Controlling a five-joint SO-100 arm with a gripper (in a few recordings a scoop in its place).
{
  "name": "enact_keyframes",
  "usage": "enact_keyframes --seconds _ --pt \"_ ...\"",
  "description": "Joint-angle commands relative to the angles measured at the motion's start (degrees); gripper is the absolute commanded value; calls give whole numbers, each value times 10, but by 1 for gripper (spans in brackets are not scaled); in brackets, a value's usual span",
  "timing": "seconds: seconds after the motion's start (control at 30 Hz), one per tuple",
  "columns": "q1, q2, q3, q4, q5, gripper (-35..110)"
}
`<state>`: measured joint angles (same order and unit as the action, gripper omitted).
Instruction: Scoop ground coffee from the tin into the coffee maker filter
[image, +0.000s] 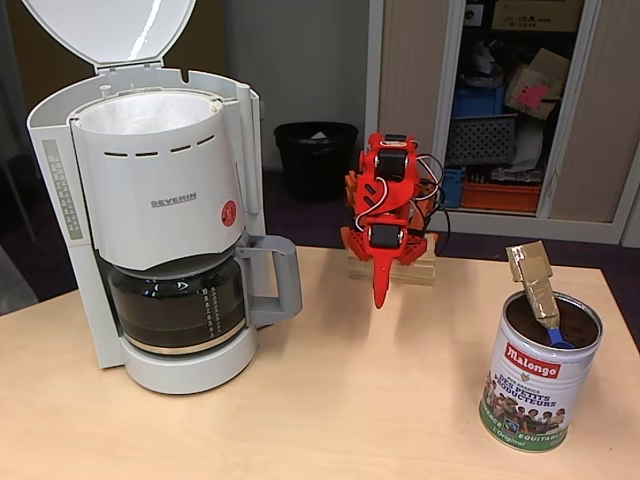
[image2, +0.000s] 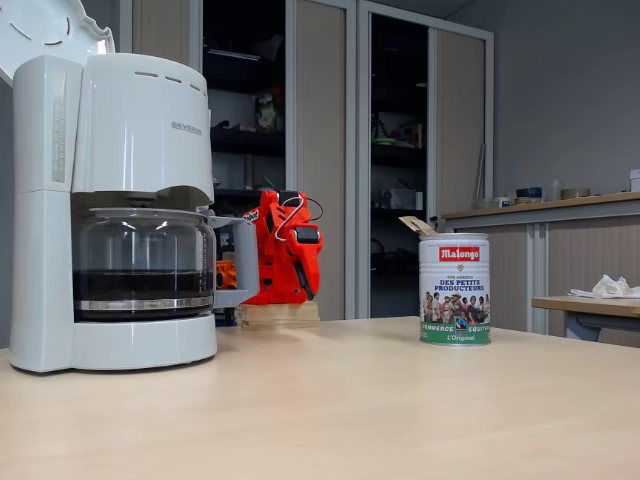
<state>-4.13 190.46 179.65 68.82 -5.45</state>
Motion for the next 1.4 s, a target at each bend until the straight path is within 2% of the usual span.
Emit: enact_keyframes --seconds 0.0,0.33,0.7,1.37 --pt "-2 0 4 7 -9 3" --pt "-3 0 4 7 -4 3" --pt "-18 0 4 7 76 3" --pt "-18 0 4 7 69 3"
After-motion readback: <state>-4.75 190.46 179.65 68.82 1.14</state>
